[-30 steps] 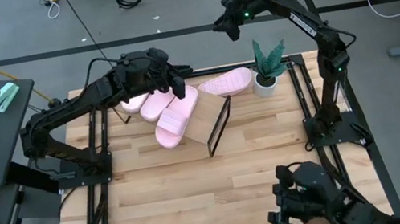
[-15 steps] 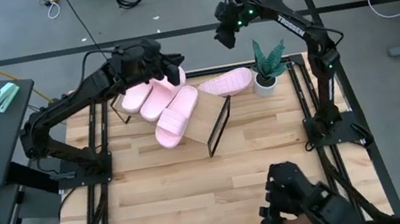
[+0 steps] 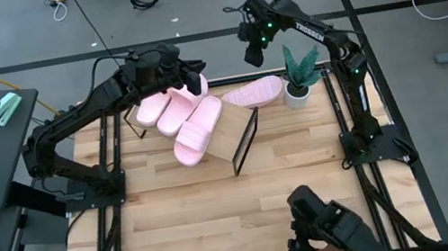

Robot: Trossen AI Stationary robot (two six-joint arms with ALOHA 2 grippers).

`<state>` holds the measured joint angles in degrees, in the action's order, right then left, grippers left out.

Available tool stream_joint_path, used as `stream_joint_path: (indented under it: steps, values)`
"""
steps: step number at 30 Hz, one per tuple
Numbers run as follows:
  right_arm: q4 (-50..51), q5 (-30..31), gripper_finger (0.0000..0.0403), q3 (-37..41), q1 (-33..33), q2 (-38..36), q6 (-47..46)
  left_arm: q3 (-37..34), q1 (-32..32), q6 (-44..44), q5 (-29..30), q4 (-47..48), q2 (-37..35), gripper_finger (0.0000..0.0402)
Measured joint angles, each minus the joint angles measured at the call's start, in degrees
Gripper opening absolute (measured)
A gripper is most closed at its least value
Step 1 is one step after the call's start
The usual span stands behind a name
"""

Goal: Pick and place slides into the shelf
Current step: Put the pink slipper on the shelf

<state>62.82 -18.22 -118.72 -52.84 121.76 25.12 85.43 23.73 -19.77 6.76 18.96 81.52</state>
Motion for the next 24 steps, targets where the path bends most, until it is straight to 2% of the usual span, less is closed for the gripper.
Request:
stream_joint_path:
  steps: [6,12,14,24]
  values:
    - [3.01,1.5,0.0244,0.07,2.3,0.09,6.48,0.0,0.0,0.05,-0.02,0.29,0.0,0.0078]
    - [7.04,7.33,0.0272,0.07,4.55,0.17,12.35,0.0,0.0,2.44,0.0,0.27,0.0,0.0078]
    - [7.96,9.03,0.028,0.07,5.19,0.17,12.96,0.0,0.0,2.46,-0.01,0.27,0.0,0.0076]
    - [8.69,9.27,0.0324,0.09,6.02,0.17,12.29,0.0,0.0,3.06,-0.02,0.66,0.0,0.0082]
